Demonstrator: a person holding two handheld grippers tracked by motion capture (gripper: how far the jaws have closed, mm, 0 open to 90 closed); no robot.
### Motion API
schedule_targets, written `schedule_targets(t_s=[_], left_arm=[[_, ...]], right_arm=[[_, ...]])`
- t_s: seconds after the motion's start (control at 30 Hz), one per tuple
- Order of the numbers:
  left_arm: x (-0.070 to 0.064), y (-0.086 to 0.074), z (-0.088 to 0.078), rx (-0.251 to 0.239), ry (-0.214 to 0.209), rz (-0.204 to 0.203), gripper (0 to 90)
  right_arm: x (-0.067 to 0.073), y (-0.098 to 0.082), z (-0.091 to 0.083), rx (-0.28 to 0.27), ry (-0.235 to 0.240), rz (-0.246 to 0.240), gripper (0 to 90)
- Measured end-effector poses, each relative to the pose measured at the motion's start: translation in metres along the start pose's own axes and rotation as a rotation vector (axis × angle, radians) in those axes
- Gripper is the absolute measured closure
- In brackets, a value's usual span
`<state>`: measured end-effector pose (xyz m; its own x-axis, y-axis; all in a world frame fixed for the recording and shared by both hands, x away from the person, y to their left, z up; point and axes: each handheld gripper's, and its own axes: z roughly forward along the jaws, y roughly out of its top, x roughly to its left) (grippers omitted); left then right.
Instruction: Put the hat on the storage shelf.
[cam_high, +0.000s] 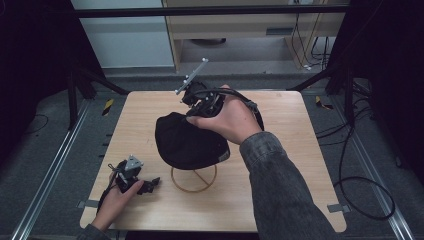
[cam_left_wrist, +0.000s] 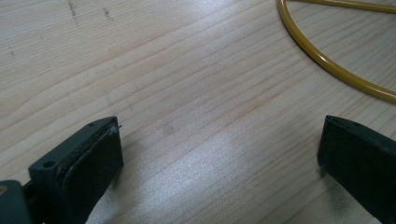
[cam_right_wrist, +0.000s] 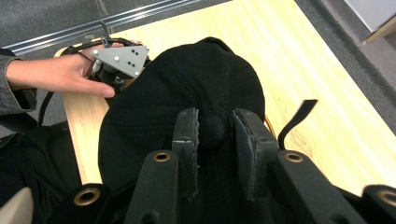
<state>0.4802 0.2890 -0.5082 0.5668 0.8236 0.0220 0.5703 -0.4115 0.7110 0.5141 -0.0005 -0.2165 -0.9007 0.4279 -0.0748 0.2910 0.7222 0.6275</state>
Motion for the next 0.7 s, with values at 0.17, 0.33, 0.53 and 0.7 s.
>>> schedule_targets(t_s=[0.17,0.33,0.53,0.7], left_arm=[[0.0000,0.0000,0.0000,0.000,0.000,-0.001,0.0],[0.0001,0.0001,0.0000,0.000,-0.001,0.001,0.0],[0.0001,0.0001,0.0000,0.000,-0.001,0.001,0.0],[0.0001,0.0001,0.0001,0.000,0.000,0.000,0.0]], right_arm=[[0.0010,0.0009,0.0007,0.003,0.000,-0.007,70.3],[0.0009,-0.0002,-0.0002,0.000,0.005,-0.007,66.9],[0.0048,0.0004,0.0008,0.009,0.010,-0.021,61.4],[0.0058,0.0011,0.0007,0.009,0.009,-0.018,59.2]])
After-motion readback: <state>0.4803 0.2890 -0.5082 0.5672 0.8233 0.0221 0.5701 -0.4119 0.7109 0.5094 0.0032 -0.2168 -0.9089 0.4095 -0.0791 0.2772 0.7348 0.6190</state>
